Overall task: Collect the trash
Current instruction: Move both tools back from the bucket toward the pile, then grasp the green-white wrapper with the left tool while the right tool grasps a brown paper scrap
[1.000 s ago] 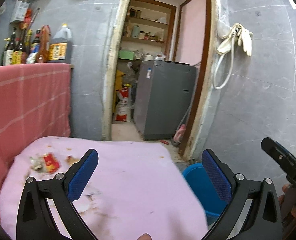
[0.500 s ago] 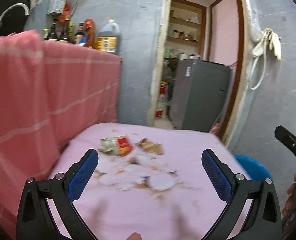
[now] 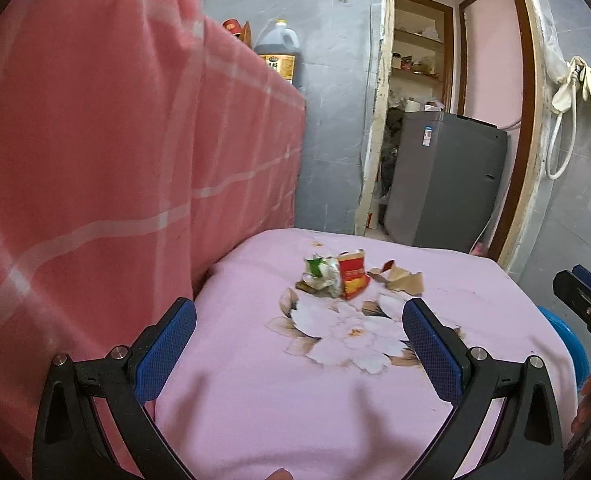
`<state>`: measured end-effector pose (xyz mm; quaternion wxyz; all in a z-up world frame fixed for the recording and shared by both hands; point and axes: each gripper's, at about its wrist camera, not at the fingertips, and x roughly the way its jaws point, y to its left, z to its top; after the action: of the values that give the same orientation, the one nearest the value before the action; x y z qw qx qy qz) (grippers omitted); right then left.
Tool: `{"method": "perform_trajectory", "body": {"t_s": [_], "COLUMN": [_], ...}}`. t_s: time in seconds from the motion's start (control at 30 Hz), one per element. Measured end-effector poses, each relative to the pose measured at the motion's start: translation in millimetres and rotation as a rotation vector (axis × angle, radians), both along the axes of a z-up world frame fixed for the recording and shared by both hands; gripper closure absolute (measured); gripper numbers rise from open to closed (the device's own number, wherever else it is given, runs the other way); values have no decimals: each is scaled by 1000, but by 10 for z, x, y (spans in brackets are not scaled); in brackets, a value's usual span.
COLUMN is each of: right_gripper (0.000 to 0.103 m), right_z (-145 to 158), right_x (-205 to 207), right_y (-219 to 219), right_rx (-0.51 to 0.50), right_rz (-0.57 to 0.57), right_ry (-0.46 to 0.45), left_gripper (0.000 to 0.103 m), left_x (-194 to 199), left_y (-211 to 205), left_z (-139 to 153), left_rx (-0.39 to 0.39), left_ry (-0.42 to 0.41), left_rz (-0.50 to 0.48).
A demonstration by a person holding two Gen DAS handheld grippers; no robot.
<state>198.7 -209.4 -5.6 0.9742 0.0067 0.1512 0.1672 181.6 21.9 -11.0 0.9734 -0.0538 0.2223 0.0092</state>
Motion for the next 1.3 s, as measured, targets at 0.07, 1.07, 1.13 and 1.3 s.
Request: {"method": "perform_trajectory", "body": {"t_s": [0.07,1.07,1.13,1.3], "right_gripper": [0,20,26,37], "right_z": [2,-144,-181,-322], "right_x": [43,1129,1213,1454], "right_y": [50,503,556,672], "right_rx": [-5,-121,-139,-169], "right_rz": [9,146,160,197], "right_ry": [-8,208,243,365], "left_gripper": [2,36,42,57], "left_x": [49,865,889,975], "left_y": [19,209,184,153], "left_z": [9,-137,-144,-173], "left_rx": [2,-107,-113,-144], "left_ry": [3,124,134,180], "left_rz": [3,-102,-121,-161]}}
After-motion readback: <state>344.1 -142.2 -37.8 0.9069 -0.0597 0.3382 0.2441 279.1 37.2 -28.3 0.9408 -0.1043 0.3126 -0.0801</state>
